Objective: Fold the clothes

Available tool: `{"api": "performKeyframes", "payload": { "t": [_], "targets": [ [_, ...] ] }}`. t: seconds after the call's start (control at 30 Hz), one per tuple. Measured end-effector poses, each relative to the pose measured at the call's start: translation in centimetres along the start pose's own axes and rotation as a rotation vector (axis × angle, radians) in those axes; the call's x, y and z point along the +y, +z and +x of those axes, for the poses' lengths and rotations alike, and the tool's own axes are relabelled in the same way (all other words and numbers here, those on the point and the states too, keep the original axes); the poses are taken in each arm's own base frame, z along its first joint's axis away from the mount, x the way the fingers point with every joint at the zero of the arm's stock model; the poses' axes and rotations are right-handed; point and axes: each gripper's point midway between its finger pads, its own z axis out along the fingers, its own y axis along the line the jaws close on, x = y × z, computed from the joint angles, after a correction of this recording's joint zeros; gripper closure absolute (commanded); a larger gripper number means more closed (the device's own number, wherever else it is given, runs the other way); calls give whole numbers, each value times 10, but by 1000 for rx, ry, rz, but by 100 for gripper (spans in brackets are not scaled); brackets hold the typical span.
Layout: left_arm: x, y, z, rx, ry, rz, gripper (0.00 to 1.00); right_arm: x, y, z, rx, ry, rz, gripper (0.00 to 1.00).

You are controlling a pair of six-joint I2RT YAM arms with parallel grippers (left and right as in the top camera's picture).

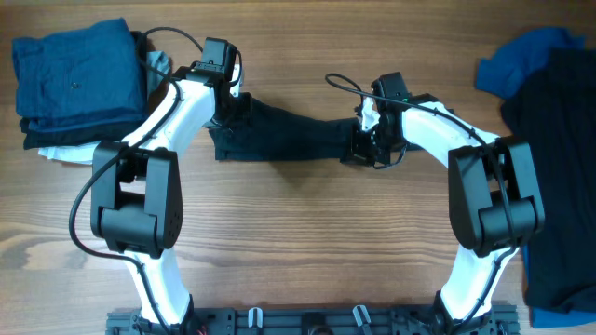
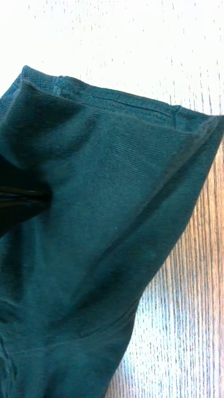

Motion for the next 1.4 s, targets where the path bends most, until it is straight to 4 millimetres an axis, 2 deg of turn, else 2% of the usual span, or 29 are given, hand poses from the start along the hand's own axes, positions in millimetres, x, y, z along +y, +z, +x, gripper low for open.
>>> {"api": "performKeyframes", "payload": {
  "t": [0.07,0.13,0.17,0.27,0.3,0.43,0.53,0.67,0.93,1.23,1.4],
  "targets": [
    [0,0,0,0,0,0,96,7,-8,0,12,-30,-13,96],
    [0,0,0,0,0,0,96,24,-31,-20,-68,-101,-11,96],
    [0,0,0,0,0,0,96,37,-55,-37,-155,-153,6,96],
    [0,0,0,1,0,0,96,45,-92,-59,-302,-208,85,96],
    [0,0,0,0,0,0,96,43,-95,-64,-325,-211,109,96],
    [0,0,0,0,0,0,96,18,-83,-75,-341,-190,212,96],
    [0,0,0,1,0,0,96,-7,-63,-75,-299,-158,287,96],
    [0,0,0,0,0,0,96,-22,-61,-78,-307,-146,360,96],
    [0,0,0,0,0,0,96,-34,-64,-71,-285,-127,428,96],
    [0,0,-1,-4,0,1,96,-35,-69,-84,-340,-136,450,96],
    [0,0,-1,-4,0,1,96,-44,-60,-76,-323,-131,458,96]
  ]
}}
